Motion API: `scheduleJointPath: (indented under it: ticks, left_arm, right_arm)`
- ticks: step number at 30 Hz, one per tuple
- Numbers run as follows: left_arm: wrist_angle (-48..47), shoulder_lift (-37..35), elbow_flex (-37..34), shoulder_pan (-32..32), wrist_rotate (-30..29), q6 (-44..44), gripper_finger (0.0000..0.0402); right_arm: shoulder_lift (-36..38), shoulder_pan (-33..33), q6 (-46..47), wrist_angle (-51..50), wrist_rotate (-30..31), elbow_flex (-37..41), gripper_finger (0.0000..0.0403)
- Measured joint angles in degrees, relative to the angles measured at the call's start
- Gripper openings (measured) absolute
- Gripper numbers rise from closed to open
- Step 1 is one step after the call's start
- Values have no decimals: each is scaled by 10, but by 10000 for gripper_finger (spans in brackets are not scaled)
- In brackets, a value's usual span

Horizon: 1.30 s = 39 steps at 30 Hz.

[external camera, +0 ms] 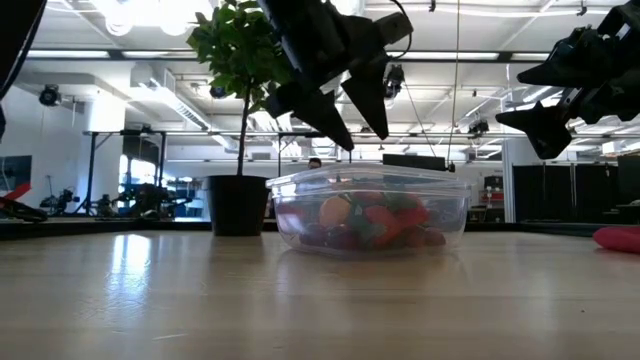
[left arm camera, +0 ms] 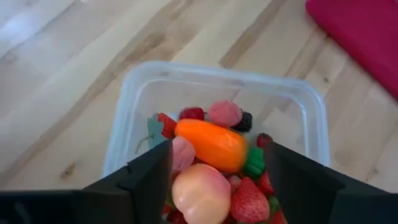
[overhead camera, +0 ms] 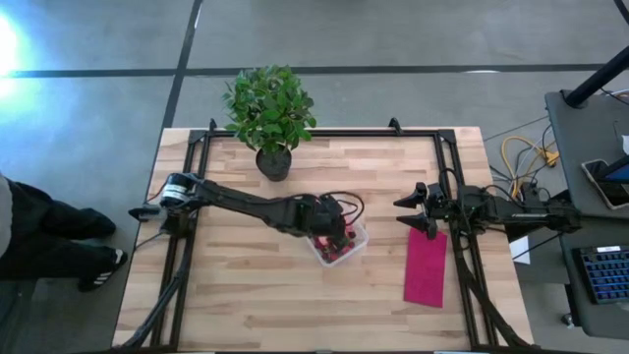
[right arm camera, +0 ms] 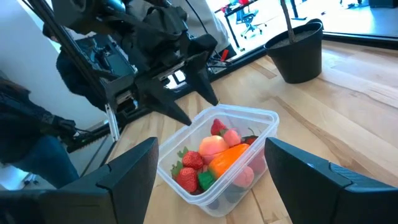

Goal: Pick and placing Produce into tupperware
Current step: Return to Home Position

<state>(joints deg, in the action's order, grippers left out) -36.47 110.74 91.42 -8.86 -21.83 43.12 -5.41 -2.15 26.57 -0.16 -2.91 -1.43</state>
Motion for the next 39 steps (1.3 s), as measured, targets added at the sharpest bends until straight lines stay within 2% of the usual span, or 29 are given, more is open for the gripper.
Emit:
scheduleJointPath:
  ticks: [3,8,10,17,23,25,28,31,39]
  left_arm:
    - [-4,-2,8,-3,19,3,244]
    - [39,-29,34,-18,88,134,246]
    - [66,-40,32,-19,118,154,247]
    - [94,-104,28,-33,119,163,247]
    - [147,-165,-4,-76,114,69,247]
    - [158,-196,-26,-78,87,57,247]
    - [165,-249,-86,-77,51,51,247]
    - [241,-306,-178,-75,52,13,247]
    - [634,-484,-514,-57,106,-113,247]
  right_arm:
    - [0,0,0,0,0,0,286]
    - [0,0,0,0,0,0,286]
    - [0,0,0,0,0,0,286]
    - [0,0,0,1,0,0,286]
    - [0,0,0,0,0,0,286]
    - [0,0,0,0,0,0,286]
    - [0,0,0,0,0,0,286]
    - [0,0,0,0,0,0,286]
    - [0,0,0,0,0,0,286]
